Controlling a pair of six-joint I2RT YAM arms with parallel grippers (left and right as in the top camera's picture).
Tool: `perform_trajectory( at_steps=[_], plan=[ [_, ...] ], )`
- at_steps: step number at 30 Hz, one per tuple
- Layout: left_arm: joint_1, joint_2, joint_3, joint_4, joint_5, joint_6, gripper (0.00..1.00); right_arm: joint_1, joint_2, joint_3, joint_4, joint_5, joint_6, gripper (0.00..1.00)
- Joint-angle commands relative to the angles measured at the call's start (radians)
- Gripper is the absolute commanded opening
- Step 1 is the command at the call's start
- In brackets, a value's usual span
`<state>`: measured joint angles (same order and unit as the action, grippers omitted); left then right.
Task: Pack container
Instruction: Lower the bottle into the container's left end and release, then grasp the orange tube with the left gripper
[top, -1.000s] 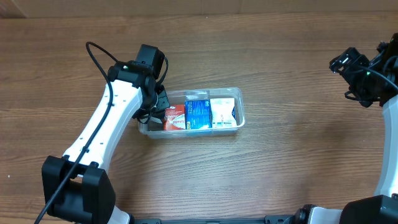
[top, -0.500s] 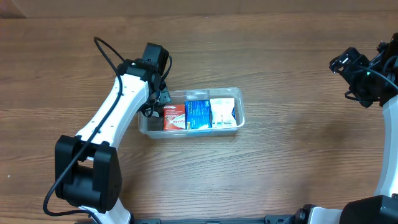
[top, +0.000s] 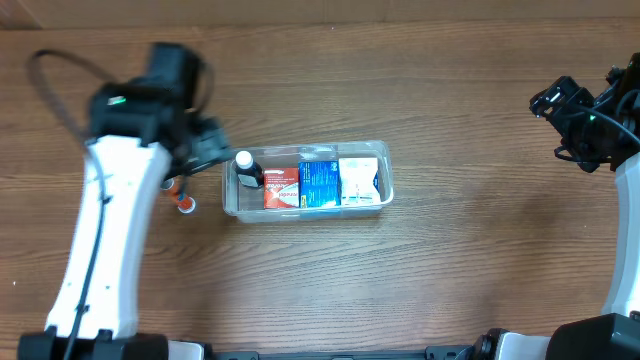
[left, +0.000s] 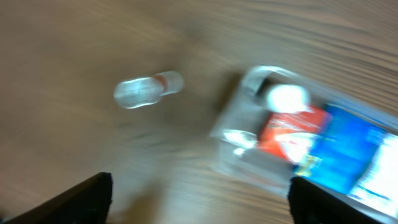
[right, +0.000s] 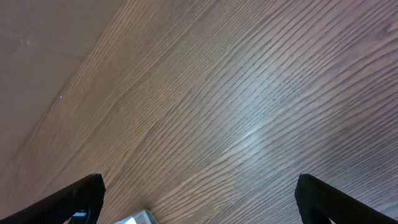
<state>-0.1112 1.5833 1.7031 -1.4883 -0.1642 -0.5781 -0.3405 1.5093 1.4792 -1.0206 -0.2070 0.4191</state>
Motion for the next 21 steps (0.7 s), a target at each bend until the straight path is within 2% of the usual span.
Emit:
perform_trajectory(
  at_steps=[1,3,4,5,10,18,21],
  plan=[
    [0.166,-0.007,-0.022,-0.043,-0.097,0.01,0.98,-0.002,-0.009,0.008,0.004,-0.005,0.0,1.0],
    [0.271,-0.006,-0.123,0.042,0.018,0.109,0.95,-0.002,-0.009,0.008,0.004,-0.005,0.0,1.0],
    [0.301,-0.005,-0.193,0.101,0.1,0.159,0.88,-0.002,-0.009,0.008,0.004,-0.005,0.0,1.0],
    [0.312,-0.003,-0.244,0.147,0.14,0.184,0.87,-0.002,-0.009,0.008,0.004,-0.005,0.0,1.0],
    [0.313,0.0,-0.422,0.377,0.143,0.242,0.82,-0.002,-0.009,0.008,0.004,-0.005,0.0,1.0],
    [0.291,0.07,-0.428,0.452,0.166,0.242,0.58,-0.002,-0.009,0.008,0.004,-0.005,0.0,1.0],
    [0.283,0.128,-0.428,0.453,0.166,0.242,0.57,-0.002,-0.009,0.008,0.004,-0.005,0.0,1.0]
  ],
)
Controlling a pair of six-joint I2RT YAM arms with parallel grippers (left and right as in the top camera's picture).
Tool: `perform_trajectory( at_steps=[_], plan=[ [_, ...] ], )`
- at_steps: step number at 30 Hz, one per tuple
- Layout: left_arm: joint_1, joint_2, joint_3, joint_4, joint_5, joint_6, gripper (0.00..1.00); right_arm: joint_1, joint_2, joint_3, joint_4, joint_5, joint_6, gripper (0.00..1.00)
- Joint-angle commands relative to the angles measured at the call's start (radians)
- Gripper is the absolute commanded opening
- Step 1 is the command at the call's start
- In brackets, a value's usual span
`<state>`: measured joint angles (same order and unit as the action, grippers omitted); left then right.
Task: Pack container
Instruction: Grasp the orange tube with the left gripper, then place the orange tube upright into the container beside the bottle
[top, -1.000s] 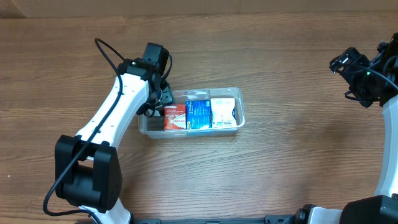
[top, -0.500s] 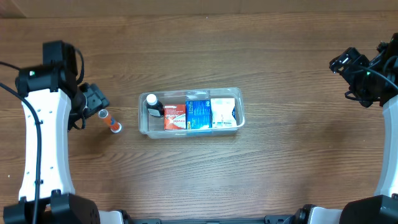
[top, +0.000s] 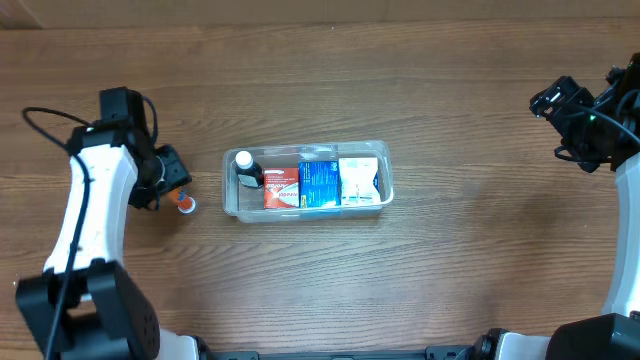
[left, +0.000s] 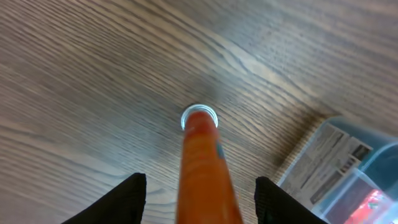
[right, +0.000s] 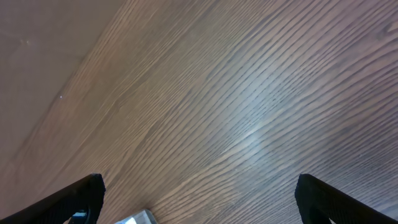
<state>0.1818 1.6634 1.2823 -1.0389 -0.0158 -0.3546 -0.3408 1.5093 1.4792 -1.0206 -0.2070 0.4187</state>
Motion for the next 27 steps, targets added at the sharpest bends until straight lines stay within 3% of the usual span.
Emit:
perform_trajectory(
  at_steps=[1,9,13,19,23,27],
  plan=[
    [-0.013,0.064,-0.007,0.005,0.018,0.018,0.54,-0.002,-0.01,0.008,0.004,-0.005,0.0,1.0],
    [-0.012,0.068,0.021,0.007,0.018,0.018,0.42,-0.002,-0.009,0.008,0.004,-0.005,0.0,1.0],
    [-0.012,0.068,0.085,-0.061,0.018,0.018,0.27,-0.002,-0.009,0.008,0.004,-0.005,0.0,1.0],
    [-0.02,0.018,0.401,-0.344,0.042,0.018,0.19,-0.002,-0.009,0.008,0.004,-0.005,0.0,1.0],
    [-0.109,-0.077,0.597,-0.479,0.118,0.018,0.18,-0.002,-0.009,0.008,0.004,-0.005,0.0,1.0],
    [-0.283,-0.139,0.607,-0.502,0.08,-0.017,0.15,-0.002,-0.01,0.008,0.004,-0.005,0.0,1.0]
  ],
)
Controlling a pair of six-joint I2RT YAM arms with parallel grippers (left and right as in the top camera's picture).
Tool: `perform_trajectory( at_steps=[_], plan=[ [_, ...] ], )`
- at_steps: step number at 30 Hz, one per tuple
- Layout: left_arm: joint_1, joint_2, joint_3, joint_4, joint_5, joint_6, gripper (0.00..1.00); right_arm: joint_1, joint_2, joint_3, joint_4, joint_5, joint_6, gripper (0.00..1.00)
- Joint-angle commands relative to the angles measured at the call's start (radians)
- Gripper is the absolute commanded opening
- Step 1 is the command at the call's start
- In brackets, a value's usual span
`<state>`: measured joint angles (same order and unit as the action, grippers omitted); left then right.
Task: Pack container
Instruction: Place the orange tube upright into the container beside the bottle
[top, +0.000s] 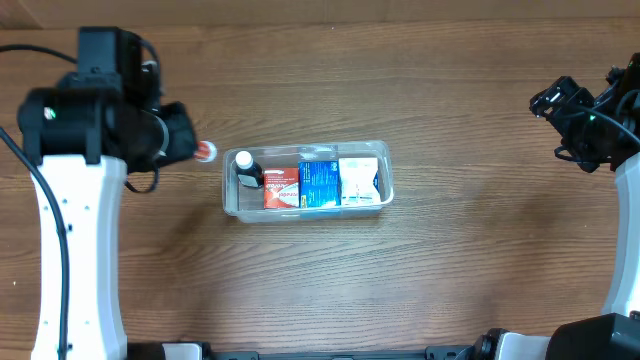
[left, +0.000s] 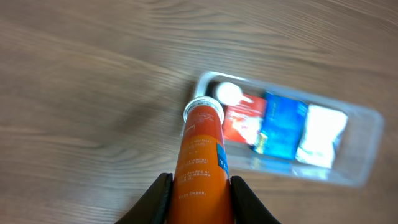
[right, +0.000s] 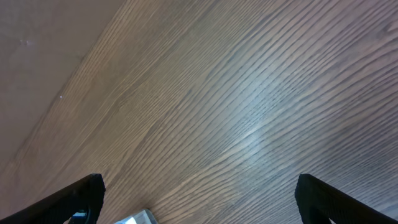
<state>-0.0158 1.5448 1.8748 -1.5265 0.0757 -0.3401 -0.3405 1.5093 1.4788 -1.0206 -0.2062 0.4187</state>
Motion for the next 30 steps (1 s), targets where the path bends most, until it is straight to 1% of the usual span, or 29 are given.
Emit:
perform_trajectory(
  at_steps=[1,3,4,7,10,12,16,20,22,23,24,25,27,30],
  plan=[
    [-0.133,-0.018,-0.008,-0.014,-0.054,-0.055,0.16,-0.002,-0.009,0.009,0.004,-0.005,0.0,1.0],
    [-0.192,-0.008,-0.076,-0.002,-0.106,-0.103,0.16,-0.002,-0.009,0.009,0.004,-0.005,0.0,1.0],
    [-0.208,-0.002,-0.122,0.019,-0.109,-0.107,0.17,-0.002,-0.009,0.009,0.004,-0.005,0.0,1.0],
    [-0.217,0.0,-0.348,0.168,-0.108,-0.114,0.17,-0.002,-0.009,0.009,0.004,-0.005,0.0,1.0],
    [-0.217,0.0,-0.52,0.307,-0.101,-0.129,0.18,-0.002,-0.009,0.009,0.004,-0.005,0.0,1.0],
    [-0.217,0.0,-0.583,0.374,-0.109,-0.128,0.18,-0.002,-0.009,0.009,0.004,-0.005,0.0,1.0],
    [-0.217,0.011,-0.704,0.57,-0.109,-0.128,0.19,-0.002,-0.009,0.009,0.004,-0.005,0.0,1.0],
    [-0.217,0.06,-0.723,0.647,-0.109,-0.128,0.22,-0.002,-0.009,0.009,0.004,-0.005,0.0,1.0],
    [-0.217,0.1,-0.723,0.662,-0.109,-0.127,0.26,-0.002,-0.009,0.009,0.004,-0.005,0.0,1.0],
    [-0.217,0.111,-0.723,0.668,-0.109,-0.128,0.32,-0.002,-0.009,0.009,0.004,-0.005,0.0,1.0],
    [-0.217,0.114,-0.721,0.669,-0.108,-0.129,0.45,-0.002,-0.009,0.009,0.004,-0.005,0.0,1.0],
    [-0.217,0.11,-0.714,0.664,-0.105,-0.131,0.54,-0.002,-0.009,0.009,0.004,-0.005,0.0,1.0],
    [-0.217,0.101,-0.692,0.642,-0.101,-0.134,0.59,-0.002,-0.01,0.009,0.004,-0.005,0.0,1.0],
    [-0.217,0.052,-0.57,0.525,-0.111,-0.135,0.61,-0.002,-0.009,0.009,0.004,-0.005,0.0,1.0]
  ],
)
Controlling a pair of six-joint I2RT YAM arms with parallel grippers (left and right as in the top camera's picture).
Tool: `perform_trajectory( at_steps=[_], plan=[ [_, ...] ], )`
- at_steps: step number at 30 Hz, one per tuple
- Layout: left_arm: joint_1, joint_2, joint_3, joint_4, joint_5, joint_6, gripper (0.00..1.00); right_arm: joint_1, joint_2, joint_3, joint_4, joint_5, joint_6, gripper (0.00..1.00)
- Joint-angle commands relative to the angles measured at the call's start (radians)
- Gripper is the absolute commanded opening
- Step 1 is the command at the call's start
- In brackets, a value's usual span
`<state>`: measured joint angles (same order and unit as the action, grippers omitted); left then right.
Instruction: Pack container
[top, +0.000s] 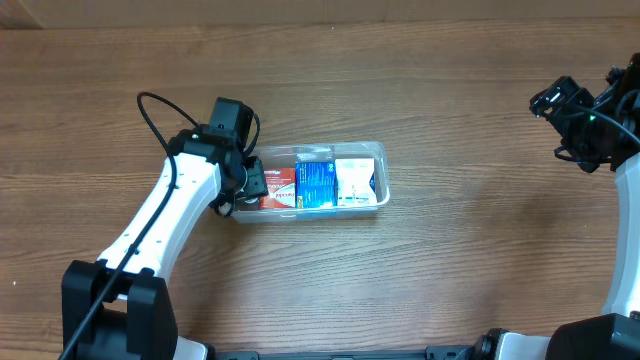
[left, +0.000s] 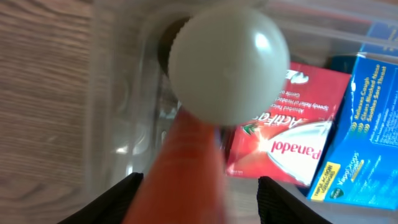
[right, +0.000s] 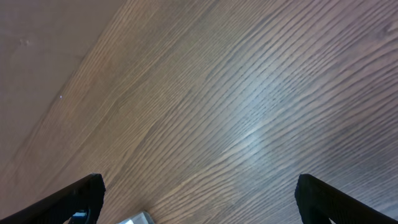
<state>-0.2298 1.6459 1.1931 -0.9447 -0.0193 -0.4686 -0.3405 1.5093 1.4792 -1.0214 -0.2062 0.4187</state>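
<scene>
A clear plastic container (top: 322, 211) lies mid-table, holding a red box (top: 281, 186), a blue box (top: 315, 183) and a white box (top: 356, 179). My left gripper (top: 243, 182) is low over the container's left end, shut on an orange tube (left: 186, 168). The tube points down into the container beside a white-capped bottle (left: 229, 62) and the red Panadol box (left: 283, 140). In the overhead view the bottle and tube are hidden under the gripper. My right gripper (top: 562, 102) hangs open at the far right, nothing between its fingers (right: 78, 199).
A black cable (top: 165, 108) loops from the left arm over the table behind the container. Bare wooden tabletop surrounds the container on all sides; the right wrist view shows only wood grain and a pale wall edge (right: 37, 62).
My left gripper, still shut on the orange tube, has moved from high up left of the container to low over its left end, tube tip beside the white-capped bottle. The right arm is unchanged.
My left gripper was open near the tube lying on the table left of the container. Then its fingers stood either side of the tube. Then it held the tube above the table, and now the tube is down in the container's left end.
</scene>
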Motion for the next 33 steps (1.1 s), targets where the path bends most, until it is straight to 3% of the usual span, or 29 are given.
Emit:
perform_trajectory(
  at_steps=[1,5,9,12,14,16,17,18,33],
  plan=[
    [-0.003,-0.065,0.161,-0.098,-0.018,-0.007,0.63,-0.002,-0.009,0.008,0.005,-0.005,0.0,1.0],
    [0.002,-0.116,0.356,-0.269,-0.02,-0.006,0.69,-0.002,-0.009,0.008,0.005,-0.005,0.0,1.0],
    [0.048,-0.15,0.509,-0.468,-0.171,-0.042,0.79,-0.002,-0.009,0.008,0.005,-0.005,0.0,1.0],
    [0.192,-0.163,0.511,-0.561,-0.246,-0.081,0.94,-0.002,-0.009,0.008,0.005,-0.005,0.0,1.0],
    [0.286,-0.162,0.497,-0.557,-0.22,0.012,0.99,-0.002,-0.009,0.008,0.005,-0.005,0.0,1.0],
    [0.357,-0.162,0.475,-0.521,-0.02,0.282,1.0,-0.002,-0.009,0.008,0.005,-0.005,0.0,1.0],
    [0.373,-0.162,0.472,-0.525,0.025,0.32,0.96,-0.002,-0.009,0.008,0.005,-0.005,0.0,1.0],
    [0.383,-0.162,0.472,-0.54,0.023,0.319,1.0,-0.002,-0.009,0.008,0.005,-0.005,0.0,1.0],
    [0.384,-0.163,0.472,-0.567,0.01,0.319,1.0,-0.002,-0.009,0.008,0.005,-0.005,0.0,1.0]
  ],
)
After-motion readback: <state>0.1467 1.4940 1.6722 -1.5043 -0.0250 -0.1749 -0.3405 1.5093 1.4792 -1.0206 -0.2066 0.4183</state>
